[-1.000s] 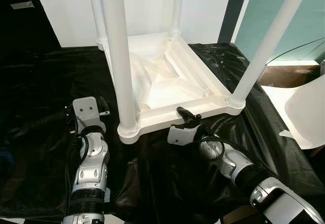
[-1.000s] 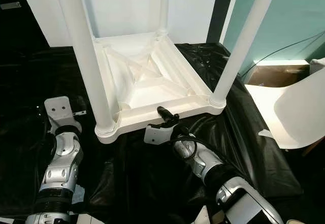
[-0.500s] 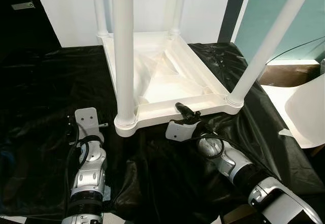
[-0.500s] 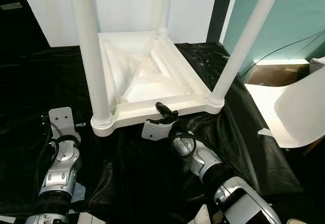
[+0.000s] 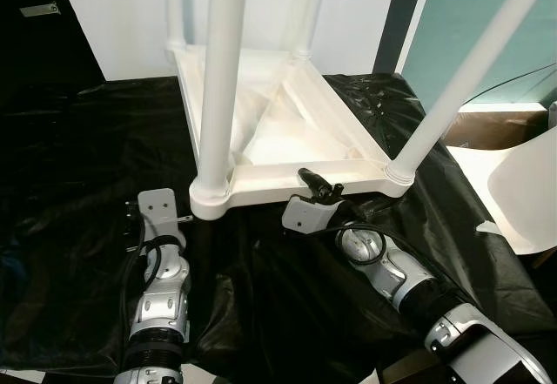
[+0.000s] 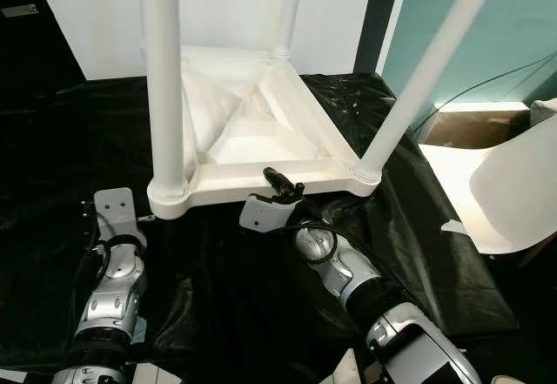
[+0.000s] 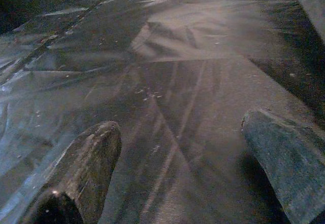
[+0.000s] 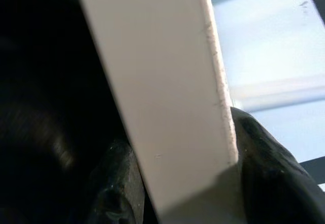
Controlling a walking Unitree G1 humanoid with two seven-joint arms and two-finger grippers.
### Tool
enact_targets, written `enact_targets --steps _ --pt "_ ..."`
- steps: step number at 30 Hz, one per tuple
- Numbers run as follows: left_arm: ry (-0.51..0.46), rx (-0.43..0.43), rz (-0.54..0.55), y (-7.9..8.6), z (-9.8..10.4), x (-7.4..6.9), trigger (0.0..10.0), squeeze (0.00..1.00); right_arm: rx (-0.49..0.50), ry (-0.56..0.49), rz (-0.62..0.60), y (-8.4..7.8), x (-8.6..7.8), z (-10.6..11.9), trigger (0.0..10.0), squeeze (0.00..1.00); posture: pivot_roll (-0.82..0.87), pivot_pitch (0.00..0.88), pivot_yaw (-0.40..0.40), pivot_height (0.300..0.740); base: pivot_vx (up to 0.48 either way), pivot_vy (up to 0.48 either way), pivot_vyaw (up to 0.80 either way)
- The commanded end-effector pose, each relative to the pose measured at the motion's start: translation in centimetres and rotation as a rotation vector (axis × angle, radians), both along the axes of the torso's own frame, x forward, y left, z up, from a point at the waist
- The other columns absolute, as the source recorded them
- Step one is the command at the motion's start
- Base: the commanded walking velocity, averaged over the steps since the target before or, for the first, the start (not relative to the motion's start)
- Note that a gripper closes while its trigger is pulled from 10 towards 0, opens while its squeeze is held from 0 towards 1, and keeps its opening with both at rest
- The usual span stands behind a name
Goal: Building children table
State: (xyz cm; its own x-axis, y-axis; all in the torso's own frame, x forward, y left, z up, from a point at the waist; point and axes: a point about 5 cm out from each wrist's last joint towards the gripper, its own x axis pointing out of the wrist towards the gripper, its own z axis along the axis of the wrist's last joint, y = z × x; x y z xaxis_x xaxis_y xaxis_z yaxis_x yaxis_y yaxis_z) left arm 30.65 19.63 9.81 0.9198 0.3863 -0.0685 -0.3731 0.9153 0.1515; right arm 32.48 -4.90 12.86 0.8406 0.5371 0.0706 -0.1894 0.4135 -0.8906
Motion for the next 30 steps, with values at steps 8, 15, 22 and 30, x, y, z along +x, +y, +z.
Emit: enact_targets --steps 8,15,22,30 --pt "0.012 0.007 0.067 -0.4 -0.6 -0.3 10.0 0.00 0.486 -0.152 -0.024 -0.6 1.5 8.6 10.0 0.00 0.10 0.000 0.025 0.740 0.000 0.000 0.00" --pt "0.009 0.003 0.056 -0.7 -0.5 -0.2 10.0 0.00 0.616 0.009 0.122 0.3 1.2 9.3 10.0 0.00 0.10 0.000 0.024 0.740 0.000 0.000 0.00" --pt "0.012 0.001 0.051 -0.9 -0.7 -0.3 10.0 0.00 0.878 0.233 0.389 0.8 -0.9 10.5 10.0 0.00 0.10 0.000 0.028 0.740 0.000 0.000 0.00" --pt "0.011 0.002 0.038 -1.1 -0.7 -0.3 10.0 0.00 1.037 0.299 0.412 0.1 -1.1 11.0 10.0 0.00 0.09 0.000 0.034 0.740 0.000 0.000 0.00"
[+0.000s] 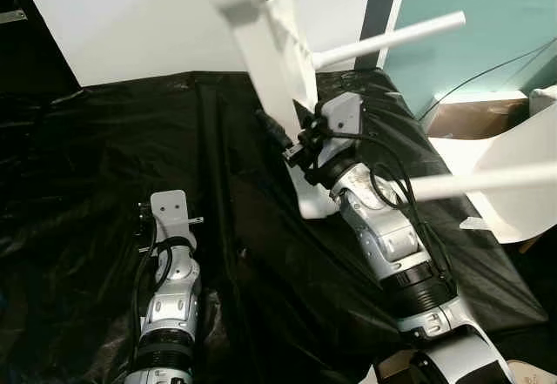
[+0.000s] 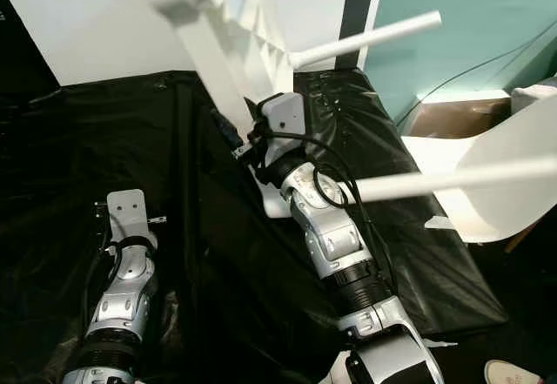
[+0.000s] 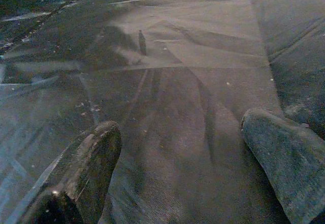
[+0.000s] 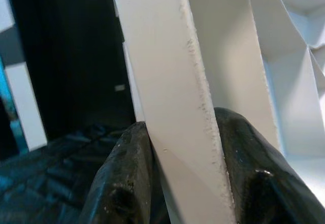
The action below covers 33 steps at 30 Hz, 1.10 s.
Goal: Building children table
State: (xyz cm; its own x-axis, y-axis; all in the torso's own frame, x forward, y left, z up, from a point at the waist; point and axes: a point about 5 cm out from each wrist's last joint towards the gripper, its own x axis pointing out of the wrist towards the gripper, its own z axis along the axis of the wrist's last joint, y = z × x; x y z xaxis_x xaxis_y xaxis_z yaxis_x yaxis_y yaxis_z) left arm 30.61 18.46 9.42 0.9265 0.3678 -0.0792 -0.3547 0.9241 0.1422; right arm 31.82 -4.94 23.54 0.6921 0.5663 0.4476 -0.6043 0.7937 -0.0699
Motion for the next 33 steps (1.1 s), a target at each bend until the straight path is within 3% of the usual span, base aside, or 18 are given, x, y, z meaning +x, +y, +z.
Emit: enact_targets --steps 1,5,6,12,14,16,21,32,33 --pt "0.005 0.015 0.055 0.0 -0.3 -0.2 10.0 0.00 0.035 0.019 0.033 0.1 -0.4 0.0 10.0 0.00 0.09 0.000 0.034 0.740 0.000 0.000 0.00" --pt "0.004 0.015 0.053 -0.1 -0.3 -0.2 10.0 0.00 0.081 0.150 0.094 -0.4 -0.2 -1.5 10.0 0.00 0.09 0.000 0.034 0.740 0.000 0.000 0.00" --pt "0.006 0.015 0.052 -0.1 -0.4 -0.2 10.0 0.00 0.072 0.255 0.227 -0.3 -1.1 -3.2 10.0 0.00 0.09 0.000 0.037 0.740 0.000 0.000 0.00" --pt "0.009 0.017 0.050 -0.1 -0.5 -0.4 10.0 0.00 0.008 0.310 0.255 -0.2 -1.7 -5.0 10.0 0.00 0.09 0.000 0.038 0.740 0.000 0.000 0.00" --pt "0.010 0.018 0.049 -0.1 -0.6 -0.4 10.0 0.00 -0.081 0.315 0.187 -0.2 -1.5 -5.9 10.0 0.00 0.09 0.000 0.040 0.740 0.000 0.000 0.00" --pt "0.009 0.019 0.047 -0.2 -0.5 -0.5 10.0 0.00 -0.163 0.285 0.032 -0.8 -0.8 -6.5 10.0 0.00 0.09 0.000 0.039 0.740 0.000 0.000 0.00" --pt "0.006 0.018 0.044 -0.2 -0.5 -0.5 10.0 0.00 -0.200 0.206 -0.142 -1.9 -0.6 -6.5 10.0 0.00 0.09 0.000 0.039 0.740 0.000 0.000 0.00" --pt "0.003 0.024 0.032 -0.2 -0.5 -0.6 10.0 0.00 -0.238 0.173 -0.178 -2.9 -1.9 -6.7 10.0 0.00 0.08 0.000 0.047 0.740 0.000 0.000 0.00" --pt "0.002 0.024 0.032 -0.2 -0.5 -0.5 10.0 0.00 -0.236 0.160 -0.190 -3.0 -2.0 -6.6 10.0 0.25 0.08 0.000 0.050 0.740 0.000 0.000 0.00"
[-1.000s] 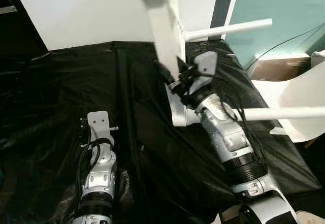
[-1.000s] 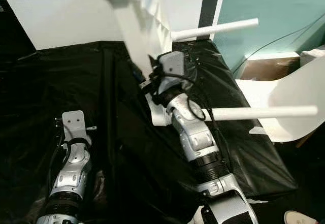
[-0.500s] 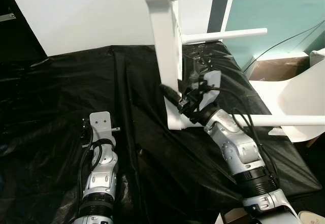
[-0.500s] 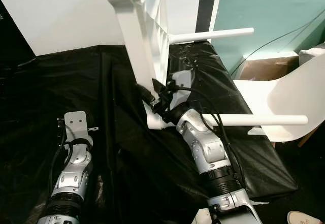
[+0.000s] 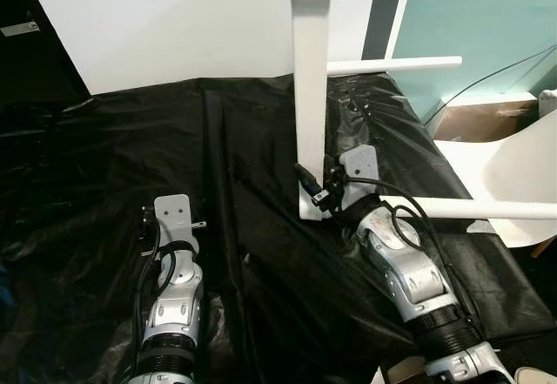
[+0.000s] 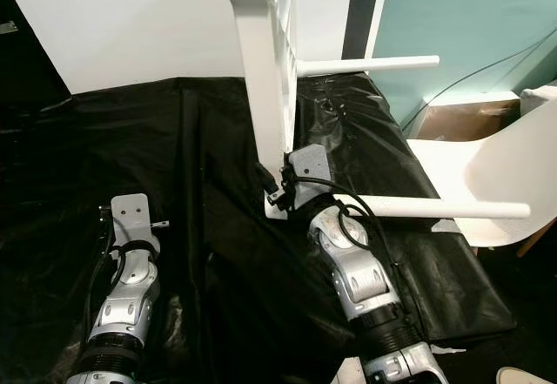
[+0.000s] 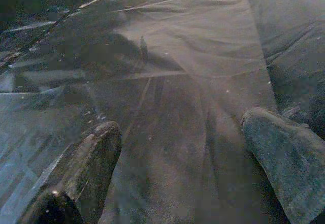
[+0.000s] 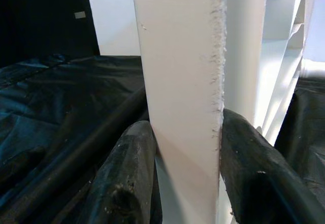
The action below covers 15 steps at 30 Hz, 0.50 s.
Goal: Building children table
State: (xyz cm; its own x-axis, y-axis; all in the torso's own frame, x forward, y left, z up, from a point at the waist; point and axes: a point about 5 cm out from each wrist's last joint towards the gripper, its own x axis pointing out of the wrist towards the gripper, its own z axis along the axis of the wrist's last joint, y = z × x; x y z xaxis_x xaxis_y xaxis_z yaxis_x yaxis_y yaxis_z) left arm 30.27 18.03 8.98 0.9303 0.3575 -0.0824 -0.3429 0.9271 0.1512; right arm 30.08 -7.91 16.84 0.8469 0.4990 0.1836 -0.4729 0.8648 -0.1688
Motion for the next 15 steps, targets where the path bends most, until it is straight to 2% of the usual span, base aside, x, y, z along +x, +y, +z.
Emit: enact_targets --steps 1,2,3,11,12,15 --pt "-0.005 0.017 0.043 0.26 -0.07 -0.21 10.0 0.00 -0.007 -0.044 -0.029 -0.06 -0.36 0.17 10.0 0.25 0.08 0.000 0.050 0.740 0.000 0.000 0.00" --pt "-0.005 0.017 0.043 0.26 -0.07 -0.21 10.0 0.00 -0.007 -0.044 -0.029 -0.06 -0.36 0.17 10.0 0.25 0.08 0.000 0.050 0.740 0.000 0.000 0.00" --pt "-0.006 0.019 0.040 0.25 -0.06 -0.22 10.0 0.00 -0.006 -0.058 -0.045 -0.15 -0.43 0.20 10.0 1.00 0.08 0.000 0.052 0.740 0.000 0.000 0.00" --pt "-0.009 0.024 0.033 0.22 -0.06 -0.18 10.0 0.00 -0.010 -0.116 -0.072 -0.50 -0.94 0.47 10.0 1.00 0.08 0.000 0.055 0.740 0.000 0.000 0.00" --pt "-0.010 0.026 0.032 0.21 -0.05 -0.16 10.0 0.00 -0.013 -0.124 -0.074 -0.53 -1.05 0.48 10.0 0.00 0.08 0.000 0.056 0.740 0.000 0.000 0.00" --pt "-0.012 0.029 0.030 0.20 -0.03 -0.13 10.0 0.00 -0.031 -0.139 -0.075 -0.53 -1.22 0.39 10.0 0.00 0.08 0.000 0.057 0.740 0.000 0.000 0.00"
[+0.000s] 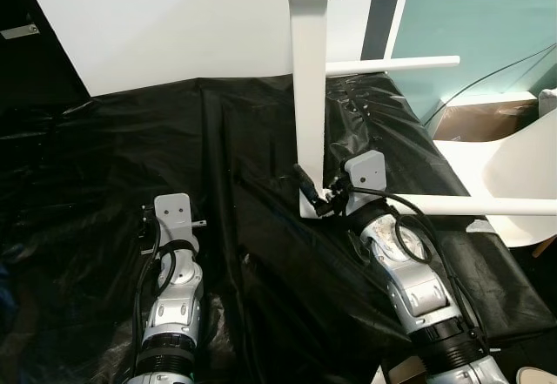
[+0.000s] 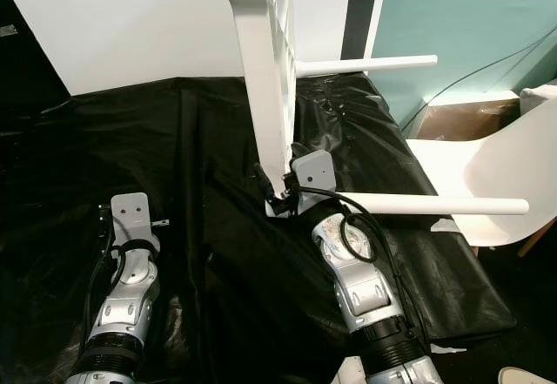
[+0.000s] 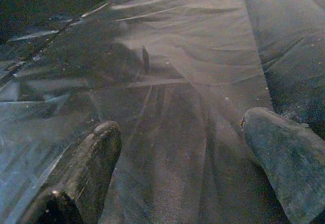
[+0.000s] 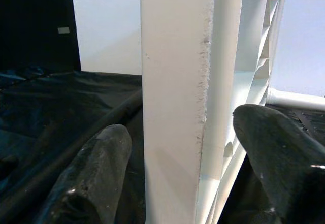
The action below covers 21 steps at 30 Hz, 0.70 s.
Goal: Building children table
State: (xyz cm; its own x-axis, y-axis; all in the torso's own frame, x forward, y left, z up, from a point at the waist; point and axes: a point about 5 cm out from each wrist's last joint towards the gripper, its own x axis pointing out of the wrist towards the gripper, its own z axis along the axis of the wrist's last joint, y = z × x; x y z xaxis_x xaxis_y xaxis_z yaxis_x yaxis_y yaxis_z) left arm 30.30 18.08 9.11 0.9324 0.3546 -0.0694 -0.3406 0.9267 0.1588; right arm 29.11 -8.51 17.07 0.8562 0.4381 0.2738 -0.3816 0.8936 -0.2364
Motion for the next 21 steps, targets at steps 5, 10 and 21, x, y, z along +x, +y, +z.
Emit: enact_targets --steps 5,10,21 --pt "-0.001 0.019 0.033 0.2 -0.2 -0.2 10.0 0.00 0.008 0.009 0.003 -0.5 -0.5 0.1 10.0 0.00 0.08 0.000 0.056 0.740 0.000 0.000 0.00" --pt "0.001 0.020 0.034 0.3 -0.3 -0.2 10.0 0.00 0.027 0.013 -0.008 -1.7 -1.0 0.5 10.0 0.00 0.08 0.000 0.058 0.740 0.000 0.000 0.00" --pt "0.010 0.019 0.019 -0.1 -0.6 -0.1 10.0 0.00 0.053 -0.013 -0.148 -3.9 -1.4 0.5 3.7 0.00 0.06 0.000 0.067 0.740 0.000 0.000 0.00"
